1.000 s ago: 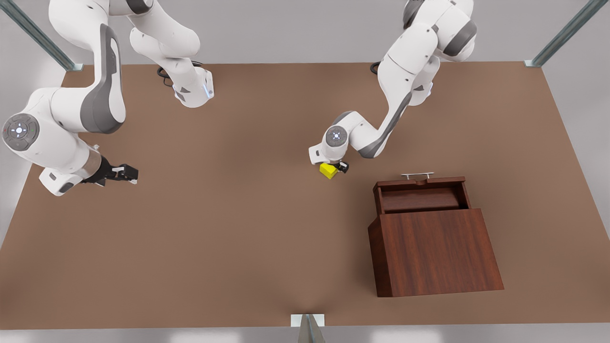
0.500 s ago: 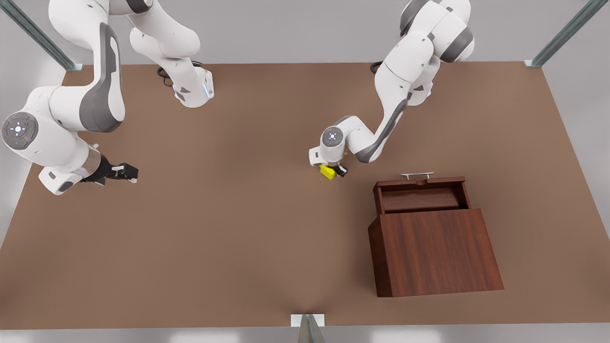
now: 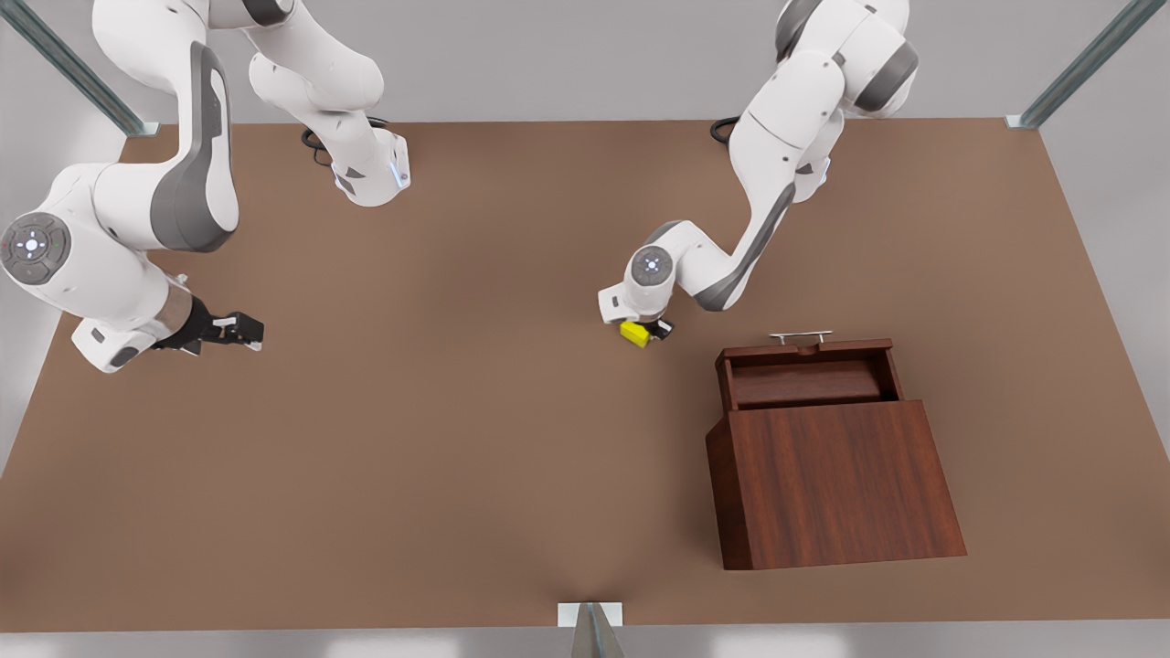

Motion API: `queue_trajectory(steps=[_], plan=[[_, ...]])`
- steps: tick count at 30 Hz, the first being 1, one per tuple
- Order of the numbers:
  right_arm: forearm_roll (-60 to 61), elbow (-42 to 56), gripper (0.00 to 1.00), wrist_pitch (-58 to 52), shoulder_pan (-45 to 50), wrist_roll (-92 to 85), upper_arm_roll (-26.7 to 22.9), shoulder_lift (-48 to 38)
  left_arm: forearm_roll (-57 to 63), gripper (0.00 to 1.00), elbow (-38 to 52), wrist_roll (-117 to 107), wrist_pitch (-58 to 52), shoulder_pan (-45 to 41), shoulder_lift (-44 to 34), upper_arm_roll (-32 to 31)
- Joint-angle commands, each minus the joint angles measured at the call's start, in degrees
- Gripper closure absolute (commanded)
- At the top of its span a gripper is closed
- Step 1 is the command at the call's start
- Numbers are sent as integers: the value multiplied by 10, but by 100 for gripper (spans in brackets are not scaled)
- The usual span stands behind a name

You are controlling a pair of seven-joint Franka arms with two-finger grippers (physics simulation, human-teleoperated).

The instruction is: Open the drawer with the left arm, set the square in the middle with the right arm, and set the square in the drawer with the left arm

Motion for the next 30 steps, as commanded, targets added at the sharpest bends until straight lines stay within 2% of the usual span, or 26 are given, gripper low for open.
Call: queue_trajectory(steps=[1,3,5,8,10,11,13,16,21,29,30], plan=[[-1,-1,0,0,0,0,0,0,-26,39,0,1,0,0,0,0],[0,-1,0,0,1,1,0,1,-29,39,4,-2,-22,0,-17,0],[0,0,0,1,1,1,0,2,-83,38,25,-26,-82,0,-64,10],[-1,0,0,1,1,4,0,2,-88,38,73,-166,-179,0,-119,29],[-1,0,0,3,1,5,0,3,-101,38,106,-312,-204,0,-151,67],[-1,0,0,3,1,5,0,3,-117,38,106,-338,-215,9,-177,97],[-1,0,0,2,1,5,1,3,-116,38,107,-330,-248,78,-214,103],[0,1,0,1,1,5,0,2,-111,37,105,-258,-261,145,-215,104],[0,4,0,0,1,6,0,2,-110,36,85,-142,-253,208,-197,106],[-1,4,0,1,1,5,0,3,-98,34,86,-55,-227,249,-158,106],[-1,4,0,0,1,5,0,3,-98,28,86,-54,-227,249,-156,106]])
